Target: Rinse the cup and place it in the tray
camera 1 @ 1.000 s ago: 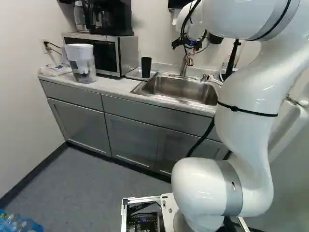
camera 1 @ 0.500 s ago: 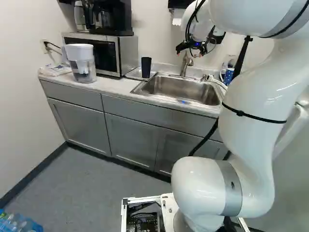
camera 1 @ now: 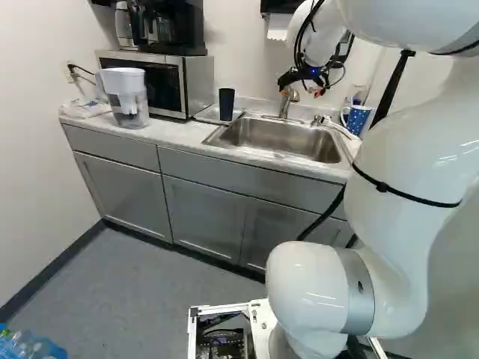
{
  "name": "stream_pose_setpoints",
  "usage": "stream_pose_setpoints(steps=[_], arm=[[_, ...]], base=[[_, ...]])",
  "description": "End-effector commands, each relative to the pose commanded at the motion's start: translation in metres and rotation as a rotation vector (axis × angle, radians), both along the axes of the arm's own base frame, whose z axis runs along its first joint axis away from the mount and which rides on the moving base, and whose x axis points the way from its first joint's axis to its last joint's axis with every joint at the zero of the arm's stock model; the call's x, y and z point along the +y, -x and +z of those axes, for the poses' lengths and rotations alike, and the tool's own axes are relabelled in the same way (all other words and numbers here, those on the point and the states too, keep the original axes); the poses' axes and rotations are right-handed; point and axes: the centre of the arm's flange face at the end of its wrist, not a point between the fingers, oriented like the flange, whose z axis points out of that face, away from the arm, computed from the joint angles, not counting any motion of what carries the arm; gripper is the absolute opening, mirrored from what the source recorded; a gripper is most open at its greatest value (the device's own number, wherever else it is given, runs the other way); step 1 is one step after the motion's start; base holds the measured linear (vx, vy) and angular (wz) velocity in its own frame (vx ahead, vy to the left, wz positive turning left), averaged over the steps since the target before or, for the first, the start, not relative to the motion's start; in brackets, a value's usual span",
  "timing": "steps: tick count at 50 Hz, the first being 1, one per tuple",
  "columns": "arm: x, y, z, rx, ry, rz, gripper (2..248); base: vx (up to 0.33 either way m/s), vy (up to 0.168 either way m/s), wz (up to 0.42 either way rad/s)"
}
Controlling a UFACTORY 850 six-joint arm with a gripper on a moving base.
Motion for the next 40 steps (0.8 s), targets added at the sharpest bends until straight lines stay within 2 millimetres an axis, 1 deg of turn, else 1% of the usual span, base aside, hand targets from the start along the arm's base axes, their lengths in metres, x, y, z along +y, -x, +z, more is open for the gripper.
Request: stream_pose_setpoints(steps=[22, 33, 40], arm=[[0.006, 0.047, -0.007, 0.118, -0.03, -0.019, 247], [0.012, 0.067, -0.011, 0.171, -0.044, -0.02, 247], [0.014, 0.074, -0.011, 0.172, -0.044, -0.019, 247]], base=[[0.0, 0.0, 0.0], [0.0, 0.0, 0.0], [0.0, 0.0, 0.0]])
